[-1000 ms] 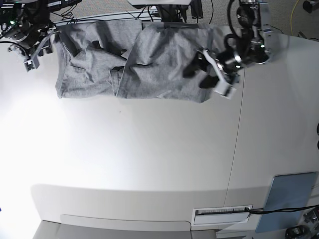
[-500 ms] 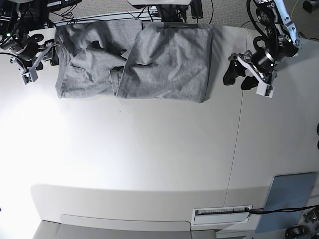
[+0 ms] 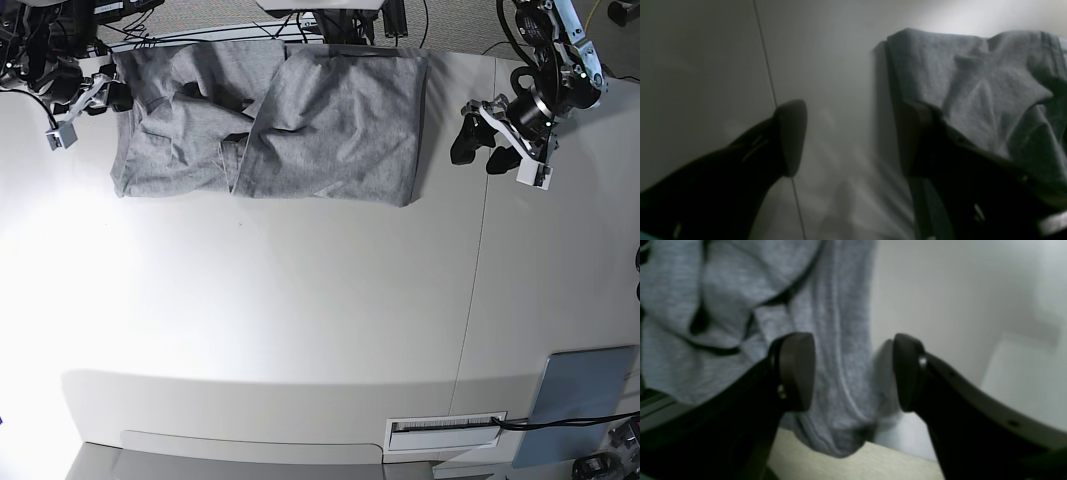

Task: Fold the T-shirt properly
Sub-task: 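Move the right gripper to the collar end of the folded strip, then grasp the collar end with the right gripper and flip it over the fold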

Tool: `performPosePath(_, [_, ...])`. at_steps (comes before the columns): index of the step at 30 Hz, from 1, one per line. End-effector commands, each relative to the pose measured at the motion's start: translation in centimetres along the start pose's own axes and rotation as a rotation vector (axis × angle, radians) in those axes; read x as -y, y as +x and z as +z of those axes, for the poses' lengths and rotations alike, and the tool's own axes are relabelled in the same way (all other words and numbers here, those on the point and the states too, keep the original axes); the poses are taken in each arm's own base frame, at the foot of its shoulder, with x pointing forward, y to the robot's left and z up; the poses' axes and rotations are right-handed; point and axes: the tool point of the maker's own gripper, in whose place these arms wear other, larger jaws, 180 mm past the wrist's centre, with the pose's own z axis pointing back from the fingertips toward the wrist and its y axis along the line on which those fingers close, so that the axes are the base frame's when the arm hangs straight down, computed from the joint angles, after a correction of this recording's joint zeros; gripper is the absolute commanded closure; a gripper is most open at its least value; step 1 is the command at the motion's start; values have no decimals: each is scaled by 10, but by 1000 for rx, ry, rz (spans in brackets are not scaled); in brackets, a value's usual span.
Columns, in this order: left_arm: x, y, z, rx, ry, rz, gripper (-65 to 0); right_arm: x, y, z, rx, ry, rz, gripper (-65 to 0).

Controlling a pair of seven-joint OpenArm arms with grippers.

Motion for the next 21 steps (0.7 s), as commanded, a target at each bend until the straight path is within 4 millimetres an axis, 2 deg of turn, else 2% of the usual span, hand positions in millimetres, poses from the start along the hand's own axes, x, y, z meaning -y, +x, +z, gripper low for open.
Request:
performPosePath(1, [2,13,3,46,-13,-17,-410,6,-3,4,-23,-17,6,-362])
performPosePath(7, [3,13,3,50,-15,-15,-410,-10,3,1,12,61,-1,-361])
performPosePath(15, [3,13,3,48,-16,-14,-410,-29,11,-14,41,111,-30,-361])
performPosePath(21, [3,13,3,48,-16,-14,-410,-44,9,-27,2,155,-16,-361])
